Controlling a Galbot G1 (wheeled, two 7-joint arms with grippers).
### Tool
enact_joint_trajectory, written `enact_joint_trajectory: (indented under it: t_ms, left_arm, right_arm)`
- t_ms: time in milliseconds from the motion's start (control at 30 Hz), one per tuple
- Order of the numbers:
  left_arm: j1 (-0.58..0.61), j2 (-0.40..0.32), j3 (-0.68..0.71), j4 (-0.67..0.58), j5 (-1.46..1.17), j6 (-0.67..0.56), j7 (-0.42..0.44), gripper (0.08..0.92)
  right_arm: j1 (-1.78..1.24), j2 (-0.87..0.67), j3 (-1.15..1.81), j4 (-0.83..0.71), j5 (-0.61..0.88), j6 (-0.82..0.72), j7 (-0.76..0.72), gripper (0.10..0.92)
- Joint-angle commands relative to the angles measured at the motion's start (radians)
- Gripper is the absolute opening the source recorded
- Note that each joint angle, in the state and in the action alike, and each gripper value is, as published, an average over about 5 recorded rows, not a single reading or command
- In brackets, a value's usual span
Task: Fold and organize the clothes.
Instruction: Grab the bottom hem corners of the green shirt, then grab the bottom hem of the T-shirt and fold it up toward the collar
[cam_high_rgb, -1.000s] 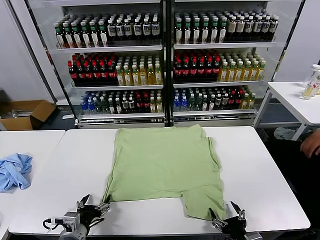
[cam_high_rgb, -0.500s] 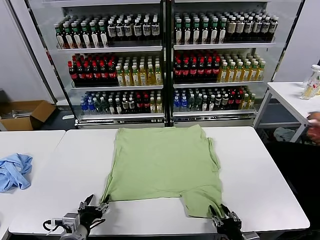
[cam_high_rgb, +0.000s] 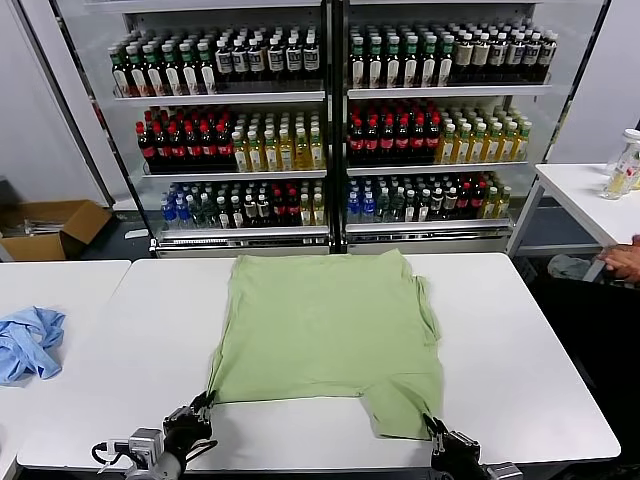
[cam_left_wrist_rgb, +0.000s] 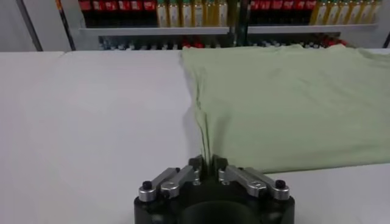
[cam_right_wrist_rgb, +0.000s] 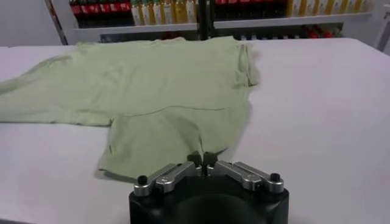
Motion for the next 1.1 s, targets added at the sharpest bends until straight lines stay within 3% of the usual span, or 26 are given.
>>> enact_joint_trajectory:
  t_ms: [33, 433, 667, 800, 933, 1100]
  left_arm:
    - [0.121, 0.041, -0.045, -0.170, -0.009, 0.013, -0.005, 0.107]
    - [0.402, 0.096, -0.183, -0.340, -0.023, 0.023, -0.069, 0.083]
    - [0.470, 0.101, -0.304, -0.405, -0.121, 0.027, -0.069, 0.083]
    - [0.370, 0.105, -0.292, -0.360, -0.168, -0.051, -0.022, 0.083]
    - [0.107, 0.090, -0.212, -0.184, -0.190, -0.107, 0.039, 0.083]
    - [-0.061, 0.100, -0.164, -0.015, -0.205, -0.099, 0.088, 0.083]
  right_arm:
    - [-0.112, -0.052, 0.105, 0.162, 0.048, -0.012, -0.041, 0.120]
    - [-0.331, -0.055, 0.187, 0.312, 0.004, -0.024, -0.069, 0.120]
    - [-0.305, -0.081, 0.198, 0.343, 0.027, -0.013, -0.058, 0.120]
    - [-0.164, -0.092, 0.179, 0.313, 0.077, -0.019, -0.050, 0.120]
    - [0.082, -0.068, 0.100, 0.209, 0.103, -0.057, -0.023, 0.120]
    - [0.278, -0.043, 0.018, 0.098, 0.108, -0.093, 0.011, 0.120]
